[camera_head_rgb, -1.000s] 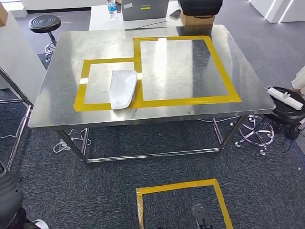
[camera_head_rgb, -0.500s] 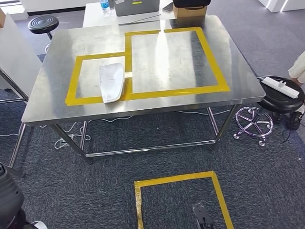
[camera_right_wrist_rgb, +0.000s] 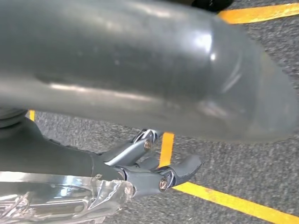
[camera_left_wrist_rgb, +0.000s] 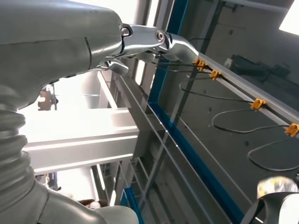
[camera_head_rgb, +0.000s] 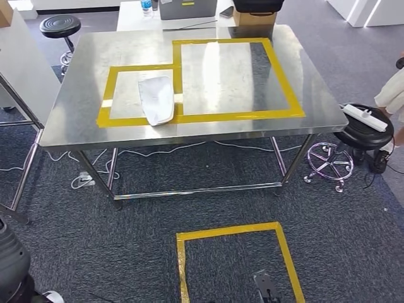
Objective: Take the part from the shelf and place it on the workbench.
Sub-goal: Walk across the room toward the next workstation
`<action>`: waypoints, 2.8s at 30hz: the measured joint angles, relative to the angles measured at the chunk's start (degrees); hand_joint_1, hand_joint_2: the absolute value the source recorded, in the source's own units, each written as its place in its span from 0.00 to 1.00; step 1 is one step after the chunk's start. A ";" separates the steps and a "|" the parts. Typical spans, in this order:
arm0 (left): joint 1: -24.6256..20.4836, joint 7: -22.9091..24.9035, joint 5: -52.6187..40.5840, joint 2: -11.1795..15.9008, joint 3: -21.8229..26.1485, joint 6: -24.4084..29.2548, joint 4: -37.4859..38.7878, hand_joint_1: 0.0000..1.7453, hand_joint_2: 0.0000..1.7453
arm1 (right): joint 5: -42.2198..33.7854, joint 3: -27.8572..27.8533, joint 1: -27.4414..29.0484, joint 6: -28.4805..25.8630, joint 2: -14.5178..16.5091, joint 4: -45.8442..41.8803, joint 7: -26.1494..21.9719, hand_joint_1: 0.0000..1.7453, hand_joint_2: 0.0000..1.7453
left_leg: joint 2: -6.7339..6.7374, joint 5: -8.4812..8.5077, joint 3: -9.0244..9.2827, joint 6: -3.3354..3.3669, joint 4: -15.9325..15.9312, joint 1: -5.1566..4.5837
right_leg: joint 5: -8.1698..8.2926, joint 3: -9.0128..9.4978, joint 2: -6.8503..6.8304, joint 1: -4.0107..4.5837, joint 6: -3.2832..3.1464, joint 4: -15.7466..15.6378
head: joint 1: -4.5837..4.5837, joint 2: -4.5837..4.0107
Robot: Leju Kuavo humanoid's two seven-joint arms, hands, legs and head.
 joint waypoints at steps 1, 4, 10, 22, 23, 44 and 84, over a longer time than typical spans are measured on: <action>0.00 0.00 0.01 0.01 -0.01 -0.01 0.01 0.00 1.00 | 0.01 -0.02 0.01 0.00 -0.02 -0.02 0.02 0.00 0.00 | 0.00 0.32 -0.50 -0.11 0.13 0.03 | 0.71 0.98 -0.01 -0.02 0.15 -0.53 | 0.02 0.01; -0.01 0.00 0.03 0.02 -0.05 -0.02 0.01 0.00 1.00 | 0.02 -0.04 -0.14 0.01 -0.02 -0.10 0.05 0.00 0.00 | -0.05 0.96 -1.86 -0.72 1.02 0.09 | 4.55 8.50 0.00 -0.16 0.45 -11.37 | 0.10 0.02; -0.03 0.00 0.17 0.07 -0.21 -0.01 0.00 0.00 1.00 | 0.05 -0.09 -0.10 0.03 0.06 -0.12 0.05 0.00 0.00 | -0.21 0.65 -3.88 -2.15 3.33 -0.06 | 5.73 10.11 0.23 -0.18 -2.08 -16.10 | -0.20 0.01; -0.06 0.00 0.20 0.12 -0.43 0.17 0.00 0.00 1.00 | 0.20 -0.27 -0.12 0.02 0.09 -0.14 0.04 0.00 0.00 | -0.19 -3.45 2.95 -1.13 1.40 -0.33 | 10.16 5.35 0.09 0.21 -2.06 -16.16 | -0.75 0.00; -0.06 0.00 0.20 0.10 -0.44 0.17 0.00 0.00 1.00 | 0.21 -0.27 -0.11 0.02 0.09 -0.14 0.03 0.00 0.00 | -0.17 -3.10 2.73 -1.05 1.20 -0.34 | 10.49 5.27 0.02 0.18 -1.68 -16.26 | -0.75 0.00; -0.14 0.06 0.20 0.27 -0.90 0.21 0.02 0.00 1.00 | 0.23 -0.30 -0.23 0.00 0.13 -0.16 0.29 0.00 0.00 | -0.24 -7.33 -7.83 -3.59 14.25 0.52 | 8.10 8.76 -0.23 -0.14 -3.29 -17.26 | -0.77 -0.01; -0.18 0.00 -0.88 0.04 -0.37 -3.60 -0.29 0.00 0.00 | 0.38 -0.91 -0.13 1.94 0.13 -0.27 -5.64 0.00 0.00 | -0.34 -1.40 0.98 -2.19 1.52 0.79 | 8.72 8.55 -0.11 -0.02 -1.45 -17.60 | -0.36 -0.01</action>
